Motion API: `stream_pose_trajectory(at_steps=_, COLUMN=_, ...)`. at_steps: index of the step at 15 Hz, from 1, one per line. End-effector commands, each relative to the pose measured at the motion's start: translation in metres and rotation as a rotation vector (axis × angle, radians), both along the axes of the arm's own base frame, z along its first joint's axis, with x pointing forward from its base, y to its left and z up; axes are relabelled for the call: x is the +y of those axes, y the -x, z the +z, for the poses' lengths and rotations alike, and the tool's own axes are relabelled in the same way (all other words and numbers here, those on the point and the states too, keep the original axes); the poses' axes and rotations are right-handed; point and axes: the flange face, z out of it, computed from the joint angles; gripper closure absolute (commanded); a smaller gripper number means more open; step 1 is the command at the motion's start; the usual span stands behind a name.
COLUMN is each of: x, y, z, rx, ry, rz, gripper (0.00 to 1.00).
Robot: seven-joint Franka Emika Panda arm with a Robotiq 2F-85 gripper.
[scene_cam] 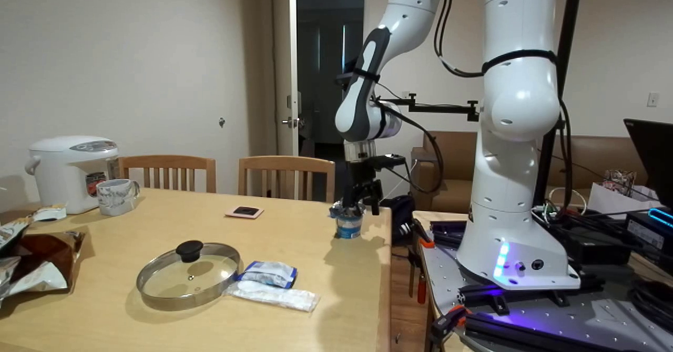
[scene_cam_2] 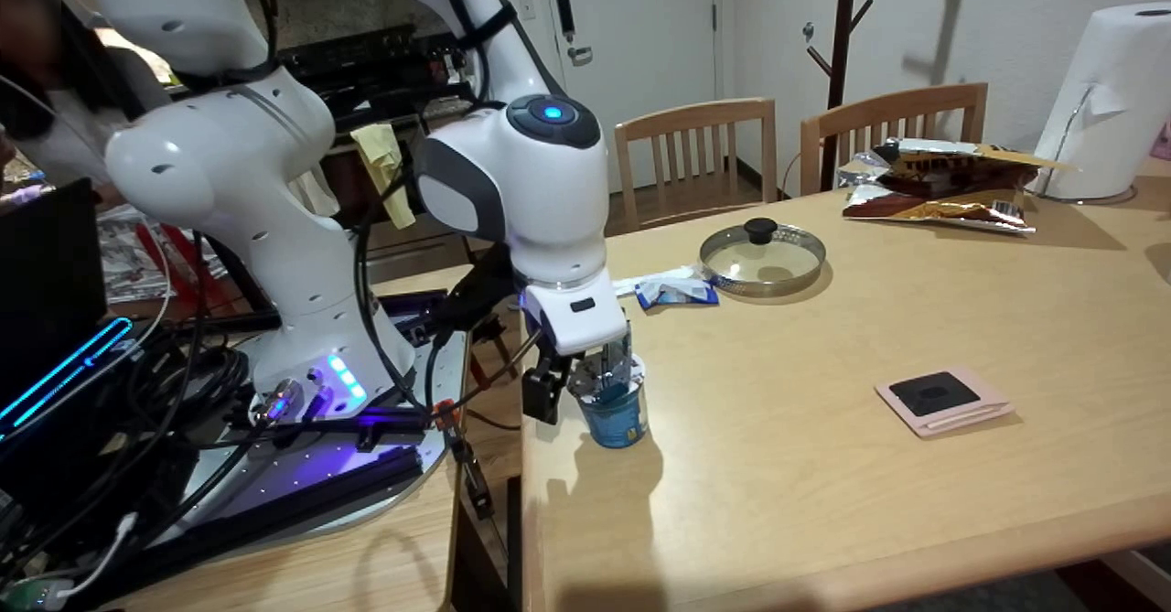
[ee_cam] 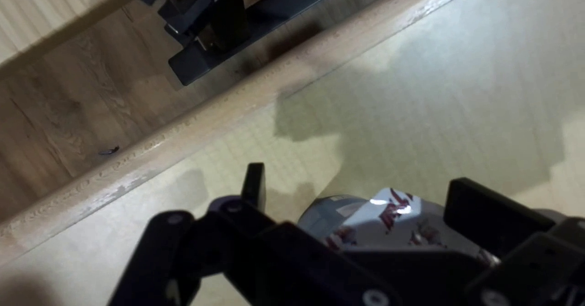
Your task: Push the plastic wrap off the tub, then pick the tub and move it slightly up on the table
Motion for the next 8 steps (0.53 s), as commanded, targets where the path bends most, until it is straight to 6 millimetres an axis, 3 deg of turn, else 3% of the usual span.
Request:
stream_pose_trajectory(at_steps=1, x=-0.001, y=0.004, z=-0.008, rx=-0.011, ry=-0.024, rz=0.003, gripper=0.0)
stream_pose_trajectory(at_steps=8, x=-0.005, y=-0.003, z=0.007, rx=-0.032, ry=0.006, rz=-0.018, gripper=0.0)
